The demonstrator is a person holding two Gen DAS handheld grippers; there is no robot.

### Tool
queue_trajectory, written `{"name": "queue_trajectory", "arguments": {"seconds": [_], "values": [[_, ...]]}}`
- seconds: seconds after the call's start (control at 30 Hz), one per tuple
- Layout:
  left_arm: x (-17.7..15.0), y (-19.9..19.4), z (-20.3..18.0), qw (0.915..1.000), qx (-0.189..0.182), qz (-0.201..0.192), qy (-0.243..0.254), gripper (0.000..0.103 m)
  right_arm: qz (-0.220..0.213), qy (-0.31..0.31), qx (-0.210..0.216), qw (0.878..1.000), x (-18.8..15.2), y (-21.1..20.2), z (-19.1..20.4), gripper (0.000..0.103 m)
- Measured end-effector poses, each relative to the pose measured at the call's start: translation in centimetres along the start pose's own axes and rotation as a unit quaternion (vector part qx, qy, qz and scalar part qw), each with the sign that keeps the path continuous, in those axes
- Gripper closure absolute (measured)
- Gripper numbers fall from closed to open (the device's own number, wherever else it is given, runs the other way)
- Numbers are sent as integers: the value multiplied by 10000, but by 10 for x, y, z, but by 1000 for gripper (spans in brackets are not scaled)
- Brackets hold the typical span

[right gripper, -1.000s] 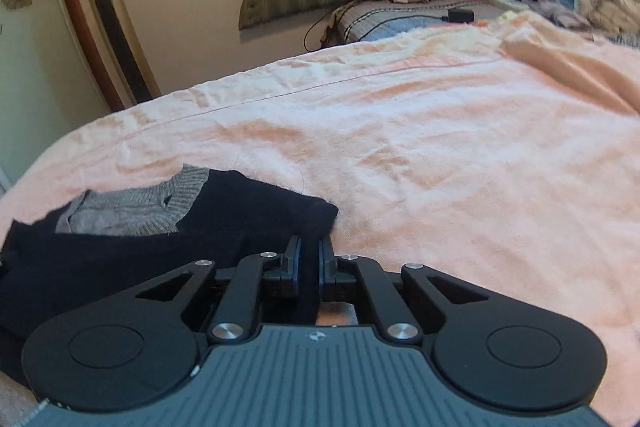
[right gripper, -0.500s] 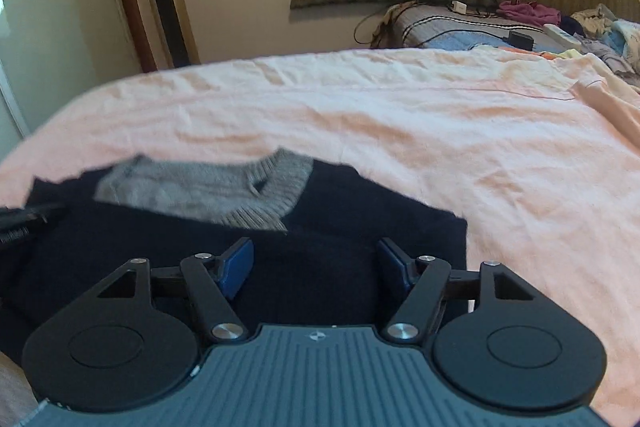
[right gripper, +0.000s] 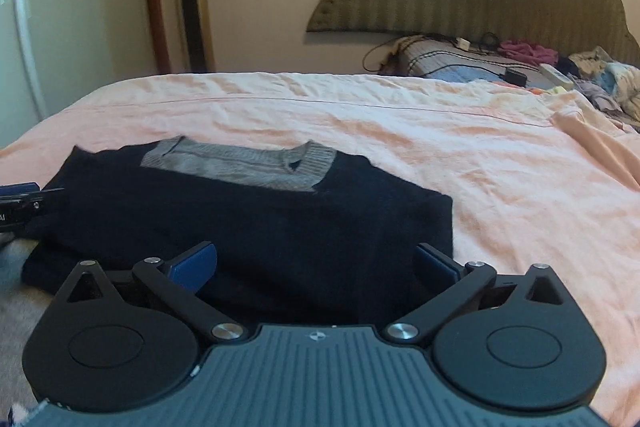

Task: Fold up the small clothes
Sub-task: 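Open both tools and withdraw them from the sweater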

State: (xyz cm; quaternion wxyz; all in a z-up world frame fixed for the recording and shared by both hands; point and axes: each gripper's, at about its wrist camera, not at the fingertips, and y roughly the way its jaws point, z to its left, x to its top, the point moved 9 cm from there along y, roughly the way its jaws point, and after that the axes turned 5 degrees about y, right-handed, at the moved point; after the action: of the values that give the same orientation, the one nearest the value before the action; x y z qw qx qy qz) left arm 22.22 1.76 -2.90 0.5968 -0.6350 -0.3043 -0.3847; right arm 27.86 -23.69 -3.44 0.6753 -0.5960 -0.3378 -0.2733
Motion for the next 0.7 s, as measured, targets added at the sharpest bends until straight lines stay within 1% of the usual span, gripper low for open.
{"name": "queue_trajectory", "arguments": {"seconds": [0.03,0.07,0.1,0.13,0.17,0.23,0.27,0.3,0.33,0.4,0.43,0.5,0.53,0.57,0.6,0.63,0.67,0.7], "values": [[-10,4,-6,9997,9,172,157,10,140,-61,-114,9998,-8,5,-1,0],[-18,12,-7,9988,65,443,211,10,322,-36,-197,9993,-18,12,-5,0],[-19,16,-4,9985,57,537,94,10,177,171,-46,9997,-22,13,-10,0],[-16,17,1,9987,78,502,-70,10,185,269,7,9995,-21,12,-13,0],[-16,21,3,9982,154,580,-53,10,195,253,-19,9995,-21,13,-12,0],[-15,18,0,9969,341,666,260,10,271,96,-163,9995,-20,13,-7,0],[-16,11,1,9960,453,709,287,11,376,162,-243,9989,-20,10,-7,0],[-17,2,1,9959,438,765,219,12,457,288,-289,9981,-20,2,-5,2],[-21,-11,0,9962,300,820,70,12,465,428,-233,9977,-21,-9,-2,3],[-34,-36,-5,9953,3,960,-151,11,382,611,130,9973,-32,-37,10,0],[-44,-47,-6,9942,-11,1062,-189,11,363,615,211,9972,-40,-48,15,0],[-63,-63,-10,9927,-16,1185,-211,11,493,502,162,9974,-65,-62,25,0],[-69,-71,-13,9946,52,1034,-43,10,572,373,113,9976,-82,-65,31,0],[-76,-74,-15,9954,145,931,164,6,247,26,-44,9997,-91,-72,36,0],[-82,-77,-18,9959,245,793,364,5,161,-67,-102,9998,-95,-77,40,0],[-82,-79,-18,9964,240,731,344,4,153,5,-146,9998,-94,-80,39,0],[-82,-78,-16,9962,279,779,284,0,176,116,-193,9996,-94,-79,36,0],[-82,-76,-15,9960,314,812,218,0,175,184,-202,9995,-92,-79,34,0]]}}
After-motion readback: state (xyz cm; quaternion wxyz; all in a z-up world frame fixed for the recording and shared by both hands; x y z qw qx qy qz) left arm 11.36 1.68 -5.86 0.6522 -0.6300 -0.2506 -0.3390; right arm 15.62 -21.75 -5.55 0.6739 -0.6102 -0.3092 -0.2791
